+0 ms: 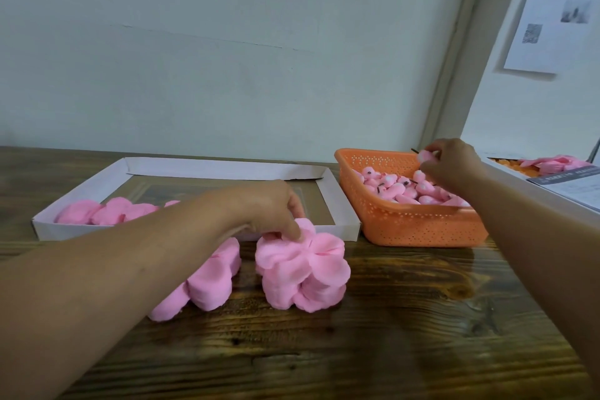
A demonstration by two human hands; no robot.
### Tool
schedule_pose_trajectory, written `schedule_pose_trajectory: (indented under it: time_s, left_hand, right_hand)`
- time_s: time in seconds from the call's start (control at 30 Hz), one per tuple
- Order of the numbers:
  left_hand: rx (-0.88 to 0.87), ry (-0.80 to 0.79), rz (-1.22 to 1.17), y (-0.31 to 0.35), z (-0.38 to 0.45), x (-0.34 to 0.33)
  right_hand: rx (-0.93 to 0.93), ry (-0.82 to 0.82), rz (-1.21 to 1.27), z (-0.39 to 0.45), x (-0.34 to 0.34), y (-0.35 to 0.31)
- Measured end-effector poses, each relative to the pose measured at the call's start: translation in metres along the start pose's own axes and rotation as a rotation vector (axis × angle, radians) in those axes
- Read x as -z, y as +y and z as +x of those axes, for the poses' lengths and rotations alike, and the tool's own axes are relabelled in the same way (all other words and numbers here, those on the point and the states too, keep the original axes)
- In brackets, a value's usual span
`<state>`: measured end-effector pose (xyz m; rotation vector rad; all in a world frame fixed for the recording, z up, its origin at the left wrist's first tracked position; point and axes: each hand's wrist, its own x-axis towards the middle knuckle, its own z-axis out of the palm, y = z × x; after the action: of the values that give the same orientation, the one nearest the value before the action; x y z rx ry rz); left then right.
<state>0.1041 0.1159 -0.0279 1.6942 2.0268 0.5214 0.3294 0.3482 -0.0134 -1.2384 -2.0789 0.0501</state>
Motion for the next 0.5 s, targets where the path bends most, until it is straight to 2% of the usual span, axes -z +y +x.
schedule_pose_trajectory:
  time_s: [0.07,0.13,0.23,0.33,0.43,0.5]
  left_hand:
    - [0.032,-0.013,0.017,-0.001,-0.004,-0.004]
    - [0.061,0.017,-0.104,-0.001,-0.008,-0.009]
    - [0.145,0.092,-0.56,0.0,-0.013,-0.014]
    - [0.139,0.119,-1.003,0.002,-0.018,-0.018]
    - [0.129,0.193,-1.256,0.003,-0.02,-0.022]
    - [0.115,0.21,-1.343,0.004,-0.022,-0.026]
  right_hand:
    - [0.032,0.035,0.049,-0.004,0.003,-0.007]
    - [0.073,0.046,0.124,-0.01,0.007,-0.017]
    - [0.117,0.016,0.272,-0.027,0.016,-0.042]
    - [0.11,-0.015,0.504,-0.055,0.024,-0.07]
    - [0.148,-0.068,0.735,-0.084,0.03,-0.096]
    - [0.197,-0.1,0.819,-0.099,0.028,-0.112]
